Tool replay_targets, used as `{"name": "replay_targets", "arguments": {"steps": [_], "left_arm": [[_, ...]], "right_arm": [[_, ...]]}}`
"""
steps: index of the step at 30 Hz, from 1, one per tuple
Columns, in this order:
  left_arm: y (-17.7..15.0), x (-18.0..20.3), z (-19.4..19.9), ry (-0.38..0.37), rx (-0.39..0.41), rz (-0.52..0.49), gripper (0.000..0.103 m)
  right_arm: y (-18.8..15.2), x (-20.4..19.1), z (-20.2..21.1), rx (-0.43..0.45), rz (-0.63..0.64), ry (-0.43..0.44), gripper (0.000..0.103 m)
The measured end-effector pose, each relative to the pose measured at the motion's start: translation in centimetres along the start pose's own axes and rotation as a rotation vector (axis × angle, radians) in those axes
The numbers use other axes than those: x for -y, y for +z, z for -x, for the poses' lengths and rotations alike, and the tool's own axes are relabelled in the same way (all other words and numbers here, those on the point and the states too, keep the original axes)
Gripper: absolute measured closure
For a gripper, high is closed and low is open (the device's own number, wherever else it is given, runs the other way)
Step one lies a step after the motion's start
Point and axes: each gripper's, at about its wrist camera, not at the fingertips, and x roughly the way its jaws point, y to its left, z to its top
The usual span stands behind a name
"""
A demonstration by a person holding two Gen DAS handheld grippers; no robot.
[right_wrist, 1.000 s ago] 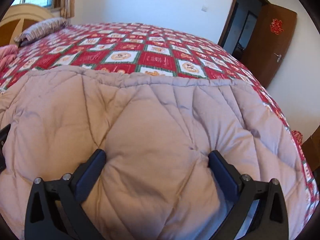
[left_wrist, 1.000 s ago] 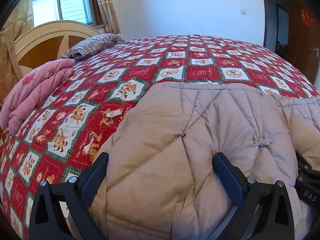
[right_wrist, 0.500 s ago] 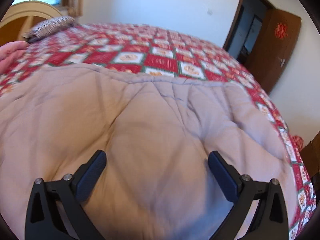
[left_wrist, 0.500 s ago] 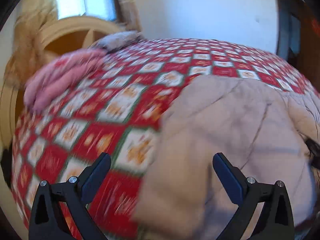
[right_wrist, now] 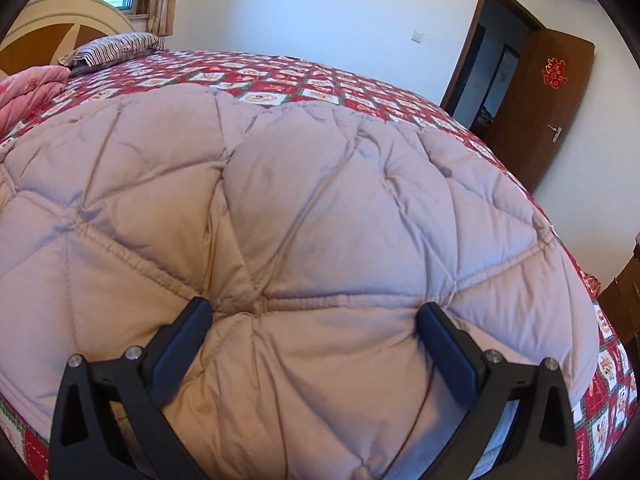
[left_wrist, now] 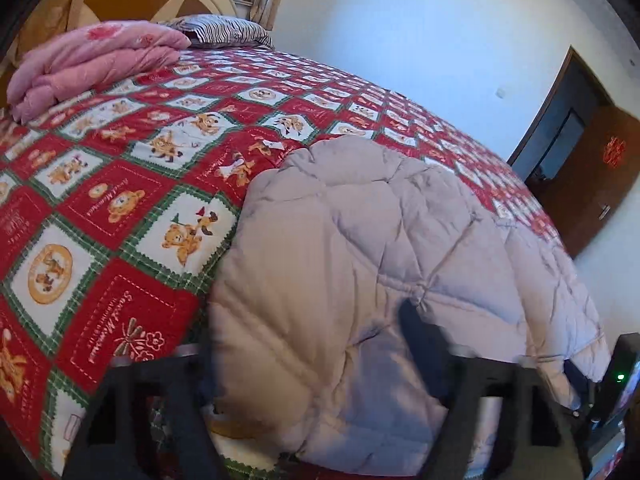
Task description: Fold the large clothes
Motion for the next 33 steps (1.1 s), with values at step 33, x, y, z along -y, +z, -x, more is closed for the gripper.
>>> {"name": "replay_targets", "arguments": {"steps": [33], "left_arm": [[3.6,-7.4,11.2,-0.043,0.255,0.005,0.091]], "right_arm": [[-1.5,-10.5,2.6,-0.001,0.061,-0.037,0.0]]}}
